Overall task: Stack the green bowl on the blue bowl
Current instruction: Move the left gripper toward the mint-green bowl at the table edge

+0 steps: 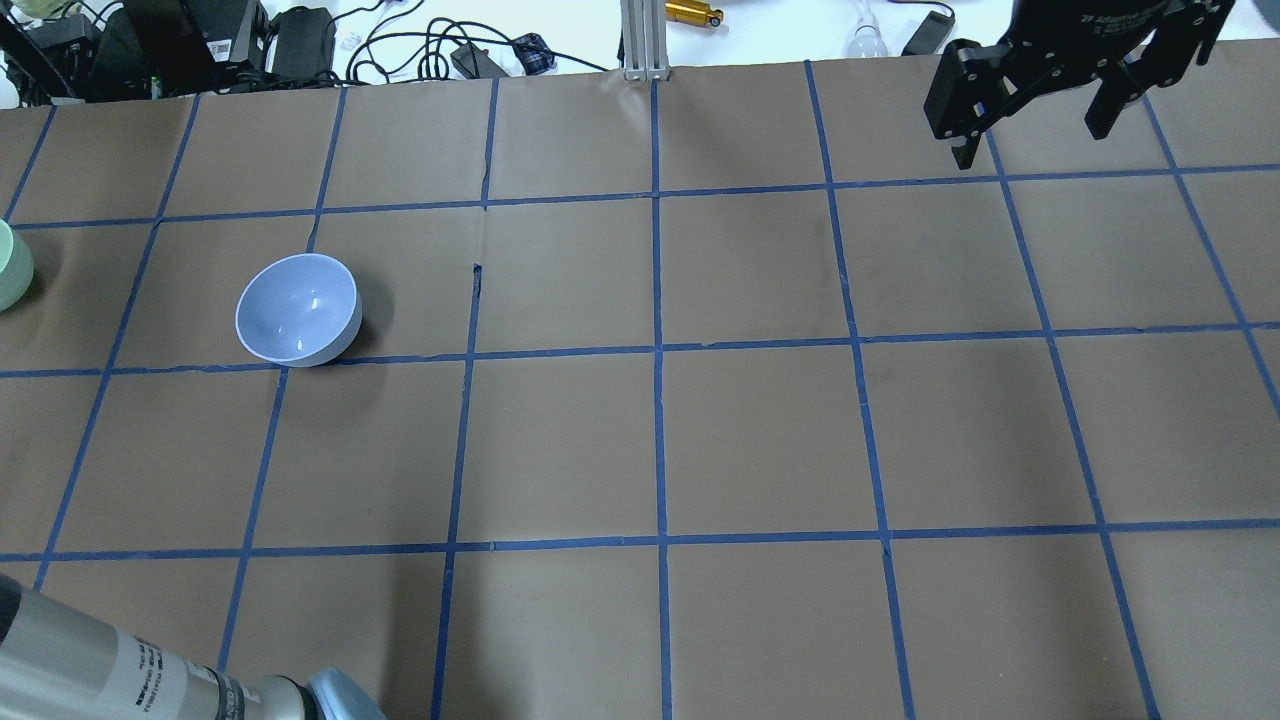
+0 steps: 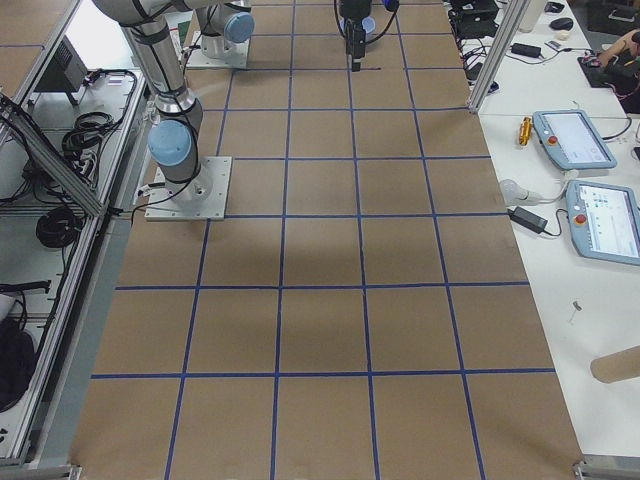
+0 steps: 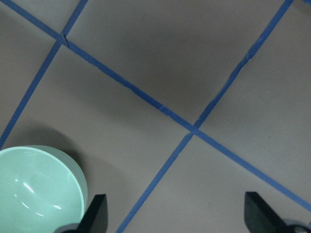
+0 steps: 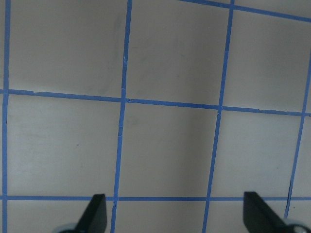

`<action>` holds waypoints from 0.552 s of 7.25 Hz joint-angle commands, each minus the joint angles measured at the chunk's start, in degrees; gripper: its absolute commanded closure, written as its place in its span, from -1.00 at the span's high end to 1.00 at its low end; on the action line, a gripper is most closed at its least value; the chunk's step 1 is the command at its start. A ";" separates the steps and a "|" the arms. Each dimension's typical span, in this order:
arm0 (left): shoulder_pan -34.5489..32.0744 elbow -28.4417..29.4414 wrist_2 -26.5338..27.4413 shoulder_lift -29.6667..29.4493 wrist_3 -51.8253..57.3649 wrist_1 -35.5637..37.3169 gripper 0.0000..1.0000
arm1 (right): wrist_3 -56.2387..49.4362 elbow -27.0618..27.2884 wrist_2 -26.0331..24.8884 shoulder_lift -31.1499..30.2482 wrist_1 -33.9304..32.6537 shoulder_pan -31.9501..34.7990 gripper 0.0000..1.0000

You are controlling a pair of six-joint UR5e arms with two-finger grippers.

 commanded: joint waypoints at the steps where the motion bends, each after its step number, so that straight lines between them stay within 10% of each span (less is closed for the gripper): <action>1: 3.41 3.01 -0.41 -5.52 9.59 0.87 1.00 | 0.00 0.00 0.00 0.00 0.00 0.00 1.00; 4: 4.22 8.43 -0.76 -13.41 16.31 6.51 1.00 | 0.00 0.00 0.00 0.00 0.00 0.00 1.00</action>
